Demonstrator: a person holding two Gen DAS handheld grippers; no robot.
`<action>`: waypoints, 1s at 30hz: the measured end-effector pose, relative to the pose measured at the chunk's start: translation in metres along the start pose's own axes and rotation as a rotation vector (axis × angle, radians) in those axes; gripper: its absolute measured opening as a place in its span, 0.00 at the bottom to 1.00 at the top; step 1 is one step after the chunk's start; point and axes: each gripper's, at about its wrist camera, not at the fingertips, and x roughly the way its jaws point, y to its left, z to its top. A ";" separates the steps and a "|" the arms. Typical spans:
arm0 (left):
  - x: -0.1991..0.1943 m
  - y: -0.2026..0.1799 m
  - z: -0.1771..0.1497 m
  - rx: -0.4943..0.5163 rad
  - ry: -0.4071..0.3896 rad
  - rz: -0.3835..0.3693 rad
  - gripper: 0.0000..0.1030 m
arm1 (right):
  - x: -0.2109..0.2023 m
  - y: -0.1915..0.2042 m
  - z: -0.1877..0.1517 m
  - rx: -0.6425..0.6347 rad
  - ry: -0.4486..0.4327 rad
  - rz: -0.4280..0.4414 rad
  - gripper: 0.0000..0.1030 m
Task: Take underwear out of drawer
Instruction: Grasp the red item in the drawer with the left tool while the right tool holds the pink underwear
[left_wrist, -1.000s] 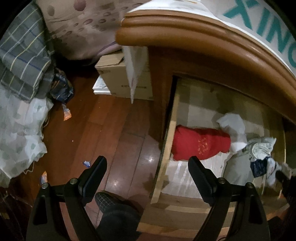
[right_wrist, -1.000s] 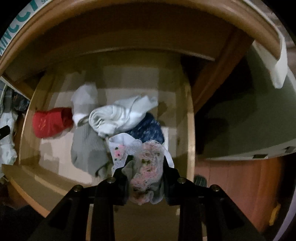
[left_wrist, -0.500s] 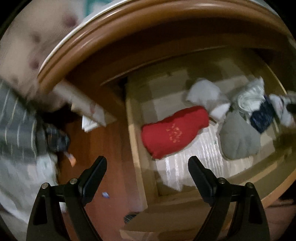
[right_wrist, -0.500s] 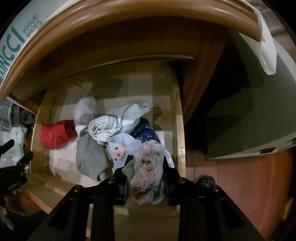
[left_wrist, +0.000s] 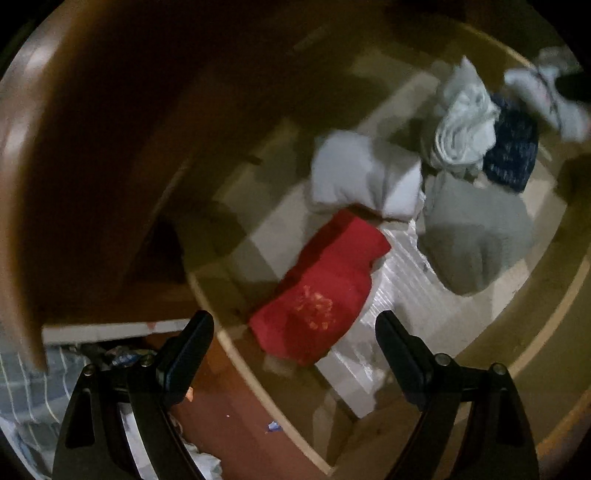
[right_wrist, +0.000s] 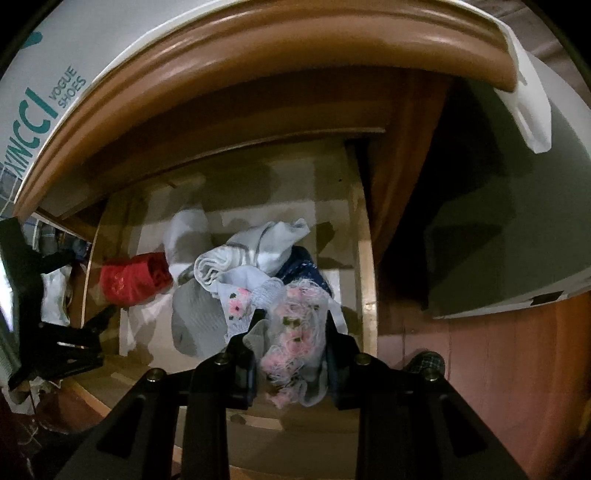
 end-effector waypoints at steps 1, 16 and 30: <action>0.005 -0.003 0.002 0.016 0.006 0.004 0.85 | -0.001 -0.001 0.000 0.001 -0.002 0.002 0.27; 0.067 0.004 0.021 -0.024 0.137 -0.103 0.76 | 0.001 -0.002 0.002 -0.003 0.013 0.019 0.27; 0.059 0.010 0.010 -0.141 0.201 -0.172 0.33 | 0.002 0.000 0.003 -0.010 0.017 0.025 0.27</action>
